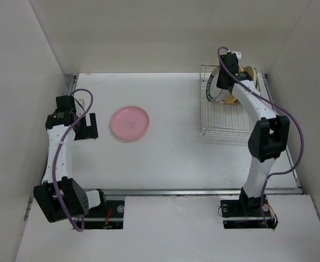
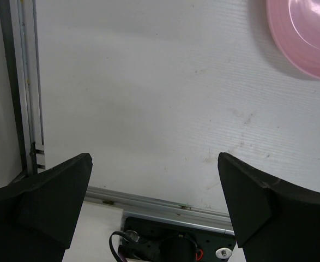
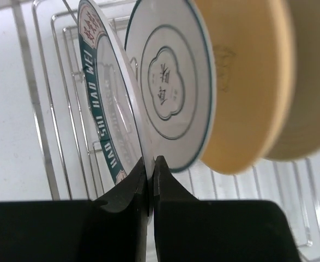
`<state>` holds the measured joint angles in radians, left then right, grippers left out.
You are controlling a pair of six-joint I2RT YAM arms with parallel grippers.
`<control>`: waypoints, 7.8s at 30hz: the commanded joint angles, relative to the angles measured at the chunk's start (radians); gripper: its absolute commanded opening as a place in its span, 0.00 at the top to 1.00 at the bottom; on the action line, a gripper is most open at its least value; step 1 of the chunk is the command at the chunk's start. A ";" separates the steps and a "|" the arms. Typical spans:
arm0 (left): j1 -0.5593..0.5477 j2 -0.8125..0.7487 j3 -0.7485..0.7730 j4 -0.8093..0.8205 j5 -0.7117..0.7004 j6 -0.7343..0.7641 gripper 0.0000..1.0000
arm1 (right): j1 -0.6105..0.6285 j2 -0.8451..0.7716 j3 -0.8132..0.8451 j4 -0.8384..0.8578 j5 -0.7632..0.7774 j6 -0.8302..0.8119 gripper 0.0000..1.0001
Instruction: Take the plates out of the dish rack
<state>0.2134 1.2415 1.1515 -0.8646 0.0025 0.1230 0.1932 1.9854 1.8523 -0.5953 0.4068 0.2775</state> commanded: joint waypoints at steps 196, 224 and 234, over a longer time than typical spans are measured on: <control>0.006 -0.017 -0.019 -0.071 0.286 0.102 0.00 | -0.117 0.052 0.127 0.066 0.182 0.017 1.00; -0.057 0.090 0.389 -0.196 0.633 0.118 0.00 | 0.313 -0.419 -0.338 0.420 -0.523 -0.118 1.00; -0.197 0.208 0.309 -0.090 0.470 0.081 0.06 | 0.486 -0.209 -0.384 0.618 -0.895 -0.005 1.00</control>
<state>0.0265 1.4250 1.4906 -0.9791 0.5262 0.2108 0.6720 1.8000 1.4258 -0.1688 -0.3599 0.2237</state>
